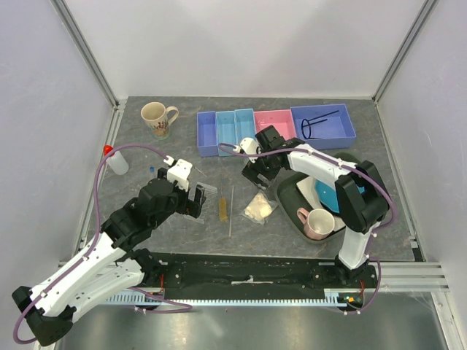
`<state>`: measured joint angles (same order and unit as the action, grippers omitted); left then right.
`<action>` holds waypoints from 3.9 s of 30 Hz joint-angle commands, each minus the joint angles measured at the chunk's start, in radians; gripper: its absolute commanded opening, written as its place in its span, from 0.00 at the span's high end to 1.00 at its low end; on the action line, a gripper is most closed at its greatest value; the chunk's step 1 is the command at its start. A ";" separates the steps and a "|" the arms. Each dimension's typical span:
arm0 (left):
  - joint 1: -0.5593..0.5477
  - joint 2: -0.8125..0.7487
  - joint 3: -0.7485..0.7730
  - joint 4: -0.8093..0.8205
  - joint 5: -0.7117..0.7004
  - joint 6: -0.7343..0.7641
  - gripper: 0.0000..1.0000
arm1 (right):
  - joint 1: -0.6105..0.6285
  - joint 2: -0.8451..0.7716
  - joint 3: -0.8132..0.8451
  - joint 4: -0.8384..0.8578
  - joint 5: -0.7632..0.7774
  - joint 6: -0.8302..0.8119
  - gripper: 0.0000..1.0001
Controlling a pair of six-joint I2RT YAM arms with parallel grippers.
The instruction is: Organize the chemistry lab equipment
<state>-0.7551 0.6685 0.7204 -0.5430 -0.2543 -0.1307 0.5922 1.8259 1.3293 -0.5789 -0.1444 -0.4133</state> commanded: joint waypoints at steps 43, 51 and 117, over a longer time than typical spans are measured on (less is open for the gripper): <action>-0.001 -0.041 -0.004 0.051 0.007 0.031 0.02 | -0.020 -0.043 0.191 -0.079 0.066 -0.038 0.68; -0.001 -0.041 -0.006 0.051 0.007 0.031 0.02 | -0.045 -0.047 0.295 -0.124 0.071 -0.051 0.68; 0.002 -0.027 -0.002 0.049 -0.025 0.026 0.02 | -0.097 0.655 1.041 -0.027 0.011 -0.286 0.16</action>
<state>-0.7547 0.6430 0.7181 -0.5365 -0.2615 -0.1307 0.4995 2.4725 2.3386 -0.6559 -0.1295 -0.6724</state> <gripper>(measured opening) 0.982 0.858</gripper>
